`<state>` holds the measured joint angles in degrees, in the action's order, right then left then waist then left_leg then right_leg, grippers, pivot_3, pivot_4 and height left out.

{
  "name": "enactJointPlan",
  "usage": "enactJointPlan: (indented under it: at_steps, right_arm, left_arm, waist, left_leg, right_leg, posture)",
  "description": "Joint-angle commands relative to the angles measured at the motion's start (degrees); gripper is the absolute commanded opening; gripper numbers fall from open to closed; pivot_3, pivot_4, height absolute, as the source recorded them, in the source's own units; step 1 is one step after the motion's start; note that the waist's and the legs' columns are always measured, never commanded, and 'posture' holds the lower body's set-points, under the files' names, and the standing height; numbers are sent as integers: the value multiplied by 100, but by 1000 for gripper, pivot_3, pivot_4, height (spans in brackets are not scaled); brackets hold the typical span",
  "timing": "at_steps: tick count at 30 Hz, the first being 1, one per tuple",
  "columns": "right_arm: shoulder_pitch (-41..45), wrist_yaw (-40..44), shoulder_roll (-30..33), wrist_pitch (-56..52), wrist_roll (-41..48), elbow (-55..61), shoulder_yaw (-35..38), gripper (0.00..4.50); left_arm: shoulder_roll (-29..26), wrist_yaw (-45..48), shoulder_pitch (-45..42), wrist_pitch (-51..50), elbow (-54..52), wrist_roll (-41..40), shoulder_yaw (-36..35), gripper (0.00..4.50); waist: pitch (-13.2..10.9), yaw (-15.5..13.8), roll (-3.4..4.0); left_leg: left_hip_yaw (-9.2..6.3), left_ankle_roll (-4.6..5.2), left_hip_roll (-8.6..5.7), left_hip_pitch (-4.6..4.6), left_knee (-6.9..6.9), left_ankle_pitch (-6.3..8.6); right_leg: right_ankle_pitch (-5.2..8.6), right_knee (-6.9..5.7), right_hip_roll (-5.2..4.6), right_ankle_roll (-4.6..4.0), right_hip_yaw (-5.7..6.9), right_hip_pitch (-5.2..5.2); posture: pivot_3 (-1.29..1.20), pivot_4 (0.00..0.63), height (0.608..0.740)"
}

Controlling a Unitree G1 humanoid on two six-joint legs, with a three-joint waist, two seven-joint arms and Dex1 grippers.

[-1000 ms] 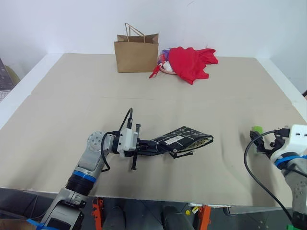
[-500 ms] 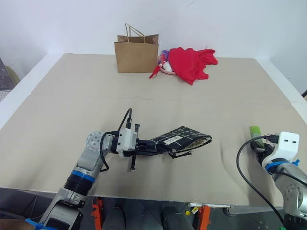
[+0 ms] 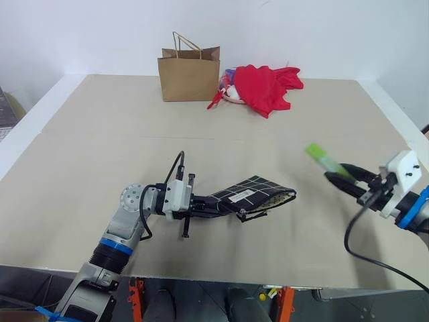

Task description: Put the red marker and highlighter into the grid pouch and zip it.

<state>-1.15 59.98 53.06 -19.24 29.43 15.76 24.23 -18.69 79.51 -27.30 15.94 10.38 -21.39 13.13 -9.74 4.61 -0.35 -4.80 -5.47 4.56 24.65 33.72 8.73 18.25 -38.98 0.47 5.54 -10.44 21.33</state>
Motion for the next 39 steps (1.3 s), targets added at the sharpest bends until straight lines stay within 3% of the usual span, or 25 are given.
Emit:
enactJointPlan:
  at_steps: [1,9,22,39]
  right_arm:
    - [-212,1044,433,464,53,420,-151,1111]
    - [-149,1549,672,736,-99,34,-329,1111]
    - [-24,1639,690,689,-148,-323,-356,1111]
    - [1246,1695,722,-393,-22,-19,-1582,1111]
  left_arm:
    - [14,37,-105,98,-57,-62,-58,0]
    - [22,24,-86,95,-93,-53,-52,0]
    - [39,43,-102,144,-82,-52,-33,0]
    - [158,86,-132,234,-17,-12,-10,0]
  waist:
    - [-1,-15,-2]
    - [-5,-16,-9]
    - [-5,-15,-8]
    - [-5,-18,-8]
  left_leg:
    - [0,1,0,0,0,0]
    - [1,0,0,0,14,0]
    - [0,0,0,0,14,0]
    - [1,0,0,1,12,0]
  right_leg:
    - [1,0,0,0,1,0]
    - [-3,0,-1,-1,1,-2]
    - [-2,-1,0,0,1,-3]
    - [-2,-1,0,0,0,-1]
  posture:
    - [0,150,740]
    - [0,150,740]
    - [0,150,740]
    - [0,150,740]
